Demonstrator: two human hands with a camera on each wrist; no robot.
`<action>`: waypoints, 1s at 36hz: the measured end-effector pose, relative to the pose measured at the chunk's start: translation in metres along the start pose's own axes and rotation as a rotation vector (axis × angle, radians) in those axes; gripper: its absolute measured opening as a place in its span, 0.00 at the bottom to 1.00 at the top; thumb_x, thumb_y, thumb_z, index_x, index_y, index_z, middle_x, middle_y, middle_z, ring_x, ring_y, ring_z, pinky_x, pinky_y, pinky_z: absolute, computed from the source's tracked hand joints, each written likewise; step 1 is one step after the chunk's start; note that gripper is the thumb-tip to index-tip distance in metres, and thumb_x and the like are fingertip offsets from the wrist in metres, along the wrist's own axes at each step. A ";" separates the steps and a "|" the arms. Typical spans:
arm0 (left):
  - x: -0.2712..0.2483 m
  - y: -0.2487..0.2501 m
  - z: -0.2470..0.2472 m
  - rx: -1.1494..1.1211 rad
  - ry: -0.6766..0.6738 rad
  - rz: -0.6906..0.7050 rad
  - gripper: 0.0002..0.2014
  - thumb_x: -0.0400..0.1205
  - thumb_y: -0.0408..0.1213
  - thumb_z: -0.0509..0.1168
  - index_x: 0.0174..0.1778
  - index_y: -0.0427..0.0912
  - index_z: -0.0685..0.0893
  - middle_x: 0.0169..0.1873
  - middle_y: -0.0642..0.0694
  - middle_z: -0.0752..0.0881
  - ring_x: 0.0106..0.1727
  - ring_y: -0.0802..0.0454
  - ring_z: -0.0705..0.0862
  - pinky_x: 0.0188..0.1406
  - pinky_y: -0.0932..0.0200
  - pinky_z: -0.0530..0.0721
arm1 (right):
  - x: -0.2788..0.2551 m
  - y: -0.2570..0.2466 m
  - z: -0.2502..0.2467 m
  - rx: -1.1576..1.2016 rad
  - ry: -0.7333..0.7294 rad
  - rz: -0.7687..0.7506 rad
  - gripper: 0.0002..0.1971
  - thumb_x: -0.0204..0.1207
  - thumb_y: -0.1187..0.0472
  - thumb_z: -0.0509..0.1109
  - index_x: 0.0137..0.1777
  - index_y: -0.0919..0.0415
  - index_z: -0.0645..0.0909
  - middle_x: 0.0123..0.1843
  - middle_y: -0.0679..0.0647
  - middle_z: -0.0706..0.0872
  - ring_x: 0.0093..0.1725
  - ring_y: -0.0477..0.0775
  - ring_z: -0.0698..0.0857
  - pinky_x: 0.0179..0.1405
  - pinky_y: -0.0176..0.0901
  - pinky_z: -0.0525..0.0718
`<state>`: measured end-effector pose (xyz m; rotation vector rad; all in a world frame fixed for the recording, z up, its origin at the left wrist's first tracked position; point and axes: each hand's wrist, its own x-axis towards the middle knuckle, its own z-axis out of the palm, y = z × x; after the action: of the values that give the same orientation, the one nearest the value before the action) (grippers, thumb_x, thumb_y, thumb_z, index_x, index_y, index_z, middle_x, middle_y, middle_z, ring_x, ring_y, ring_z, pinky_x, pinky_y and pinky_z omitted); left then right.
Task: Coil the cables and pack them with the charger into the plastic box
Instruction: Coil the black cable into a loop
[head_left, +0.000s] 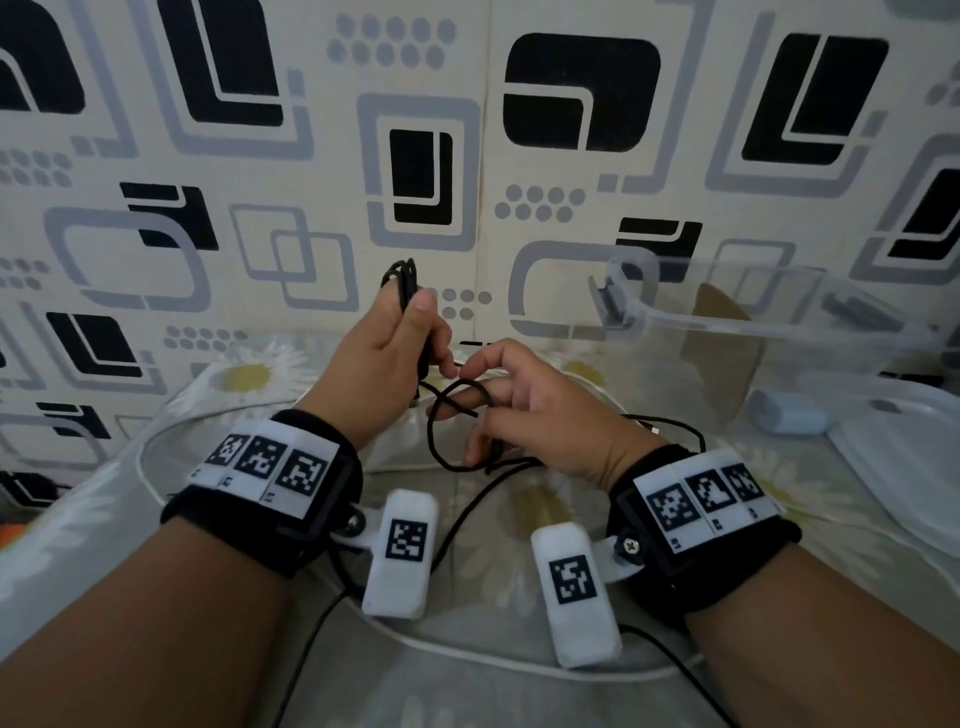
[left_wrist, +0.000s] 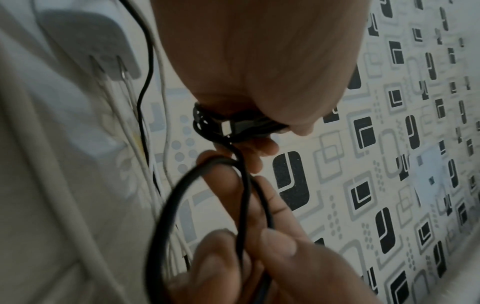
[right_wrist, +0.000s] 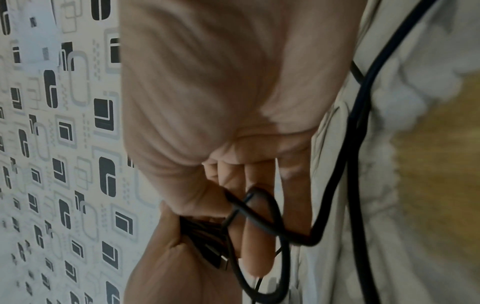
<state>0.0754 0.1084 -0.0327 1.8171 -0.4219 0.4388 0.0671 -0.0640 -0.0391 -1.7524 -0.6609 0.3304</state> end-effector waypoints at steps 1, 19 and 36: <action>0.000 0.000 0.000 0.029 -0.011 0.015 0.11 0.90 0.44 0.48 0.47 0.46 0.71 0.33 0.51 0.80 0.35 0.57 0.83 0.37 0.68 0.78 | 0.000 -0.001 0.000 0.018 -0.003 0.002 0.16 0.78 0.82 0.57 0.59 0.64 0.66 0.55 0.66 0.88 0.34 0.60 0.87 0.41 0.44 0.85; 0.004 -0.009 0.000 0.513 -0.159 0.048 0.12 0.88 0.49 0.50 0.42 0.47 0.67 0.30 0.47 0.82 0.29 0.51 0.80 0.31 0.54 0.74 | 0.003 -0.005 0.006 0.013 0.102 0.005 0.08 0.83 0.70 0.61 0.58 0.62 0.68 0.44 0.61 0.86 0.32 0.48 0.85 0.22 0.37 0.80; 0.003 -0.004 -0.003 0.504 0.030 -0.046 0.16 0.89 0.48 0.49 0.48 0.39 0.72 0.32 0.44 0.82 0.33 0.47 0.78 0.35 0.51 0.73 | 0.008 0.006 -0.010 -0.240 0.293 0.001 0.04 0.81 0.57 0.69 0.52 0.52 0.85 0.34 0.47 0.88 0.33 0.42 0.79 0.42 0.39 0.79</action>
<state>0.0803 0.1123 -0.0337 2.2974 -0.2600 0.5765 0.0810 -0.0680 -0.0415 -1.9803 -0.5020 -0.0089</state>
